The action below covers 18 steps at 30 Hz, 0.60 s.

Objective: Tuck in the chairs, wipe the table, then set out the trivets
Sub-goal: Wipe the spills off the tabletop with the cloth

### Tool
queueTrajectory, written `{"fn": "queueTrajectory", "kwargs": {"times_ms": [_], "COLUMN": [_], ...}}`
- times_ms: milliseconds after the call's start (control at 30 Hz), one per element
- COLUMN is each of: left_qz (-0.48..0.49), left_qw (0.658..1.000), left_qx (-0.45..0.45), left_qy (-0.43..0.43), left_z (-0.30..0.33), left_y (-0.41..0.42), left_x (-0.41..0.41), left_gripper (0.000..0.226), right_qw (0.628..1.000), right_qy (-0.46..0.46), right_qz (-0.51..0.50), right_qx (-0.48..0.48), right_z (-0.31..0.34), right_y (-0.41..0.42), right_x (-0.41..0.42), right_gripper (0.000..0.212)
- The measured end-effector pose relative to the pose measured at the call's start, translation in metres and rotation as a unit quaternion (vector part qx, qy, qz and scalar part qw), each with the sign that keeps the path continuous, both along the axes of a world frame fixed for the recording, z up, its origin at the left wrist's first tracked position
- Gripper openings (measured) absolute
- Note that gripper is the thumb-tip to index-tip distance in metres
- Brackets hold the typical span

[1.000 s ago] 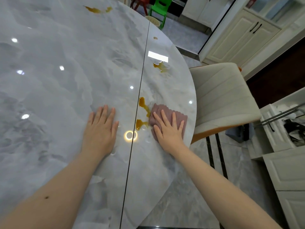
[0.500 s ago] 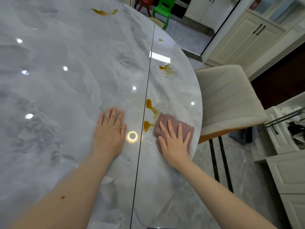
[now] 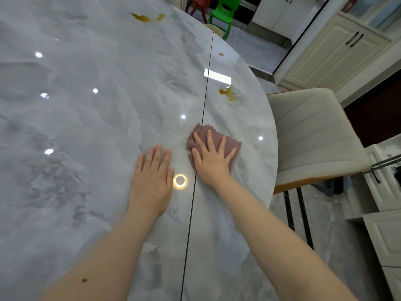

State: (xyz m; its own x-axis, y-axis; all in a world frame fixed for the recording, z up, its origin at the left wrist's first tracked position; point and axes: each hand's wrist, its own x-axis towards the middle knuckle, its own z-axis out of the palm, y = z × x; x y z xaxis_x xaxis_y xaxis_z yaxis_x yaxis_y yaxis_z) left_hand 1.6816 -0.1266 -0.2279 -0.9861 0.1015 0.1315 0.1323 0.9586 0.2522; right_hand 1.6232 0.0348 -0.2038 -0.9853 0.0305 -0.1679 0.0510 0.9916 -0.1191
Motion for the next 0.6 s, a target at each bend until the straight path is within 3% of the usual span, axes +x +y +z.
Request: {"fn": "queueTrajectory", "kwargs": {"times_ms": [233,400,600], "left_qz": [0.003,0.005,0.007], "left_qw": [1.000,1.000,1.000], "left_qx": [0.000,-0.001,-0.001], "left_qy": [0.000,-0.004,-0.005], "left_z": [-0.001,0.001,0.002], "left_y": [0.001,0.001,0.001], "left_x": [0.000,-0.001,0.000], "left_gripper": [0.057,0.057,0.056], "right_qw": [0.995,0.988,1.000], "right_qy": [0.025,0.035,-0.005], "right_qz": [-0.086,-0.151,0.029], "right_qx": [-0.044,-0.024,0.003], "right_z": [0.002,0.002,0.004], "right_y": [0.015,0.018,-0.010], "right_x": [-0.020,0.031,0.072], "right_gripper": [0.050,0.055,0.072]}}
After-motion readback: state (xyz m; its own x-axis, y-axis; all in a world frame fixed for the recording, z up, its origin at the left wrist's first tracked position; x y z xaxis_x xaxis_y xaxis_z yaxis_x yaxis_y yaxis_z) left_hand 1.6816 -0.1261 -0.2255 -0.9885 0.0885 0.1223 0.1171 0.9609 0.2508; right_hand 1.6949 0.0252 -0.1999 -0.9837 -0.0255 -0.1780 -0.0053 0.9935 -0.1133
